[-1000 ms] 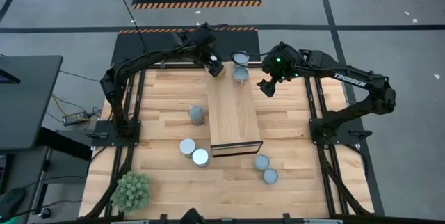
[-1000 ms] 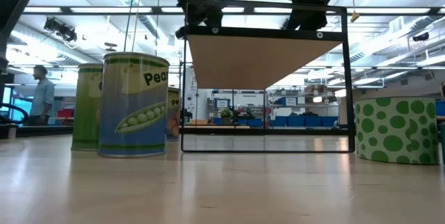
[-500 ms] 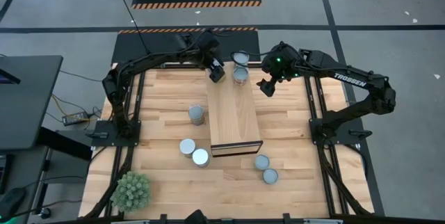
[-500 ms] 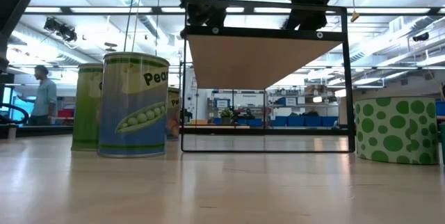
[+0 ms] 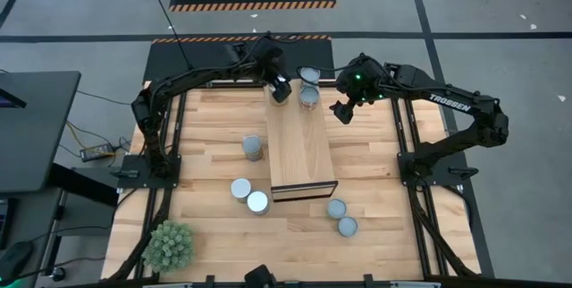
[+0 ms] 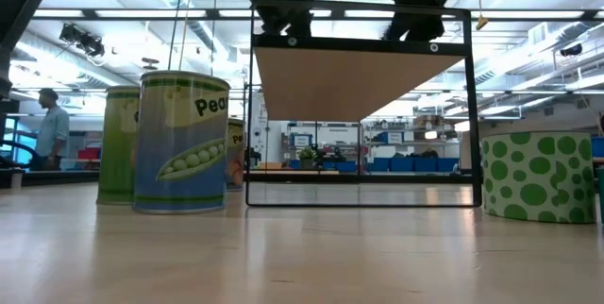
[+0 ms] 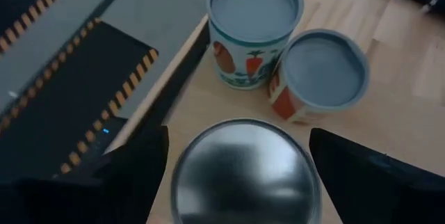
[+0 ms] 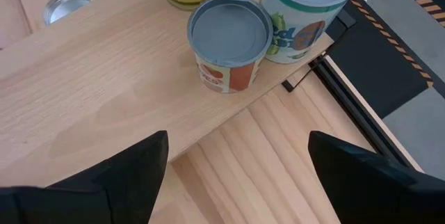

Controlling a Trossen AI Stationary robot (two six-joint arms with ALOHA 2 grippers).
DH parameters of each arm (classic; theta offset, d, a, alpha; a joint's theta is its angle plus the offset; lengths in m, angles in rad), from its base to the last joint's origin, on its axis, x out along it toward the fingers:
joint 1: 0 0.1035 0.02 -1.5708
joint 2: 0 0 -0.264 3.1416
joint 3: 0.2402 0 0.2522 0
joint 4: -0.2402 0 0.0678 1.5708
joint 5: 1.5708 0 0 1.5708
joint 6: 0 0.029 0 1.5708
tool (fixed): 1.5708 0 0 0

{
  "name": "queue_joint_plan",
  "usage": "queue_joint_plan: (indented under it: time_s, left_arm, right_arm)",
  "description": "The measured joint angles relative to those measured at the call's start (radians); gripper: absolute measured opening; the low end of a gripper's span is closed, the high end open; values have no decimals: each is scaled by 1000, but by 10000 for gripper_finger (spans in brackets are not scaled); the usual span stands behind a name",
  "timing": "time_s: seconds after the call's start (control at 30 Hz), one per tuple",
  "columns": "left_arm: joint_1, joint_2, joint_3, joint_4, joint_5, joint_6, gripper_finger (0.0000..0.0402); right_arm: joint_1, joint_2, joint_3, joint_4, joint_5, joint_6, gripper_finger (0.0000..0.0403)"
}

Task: Pick and place cans onto a shelf
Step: Put the canned carrots on the shelf

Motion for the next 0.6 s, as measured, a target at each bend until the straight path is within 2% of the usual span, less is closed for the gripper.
queue_joint_plan:
  time_s: [0.27, 0.4, 0.6]
  left_arm:
    - [0, -6, 1, 21, -30, 97, 355]
    - [5, -8, 55, 1, -25, 109, 355]
    - [31, -10, 198, -113, 104, 129, 355]
  right_arm:
    - [0, 0, 0, 4, 0, 0, 354]
    - [0, 0, 0, 4, 0, 0, 354]
    - [0, 0, 0, 4, 0, 0, 354]
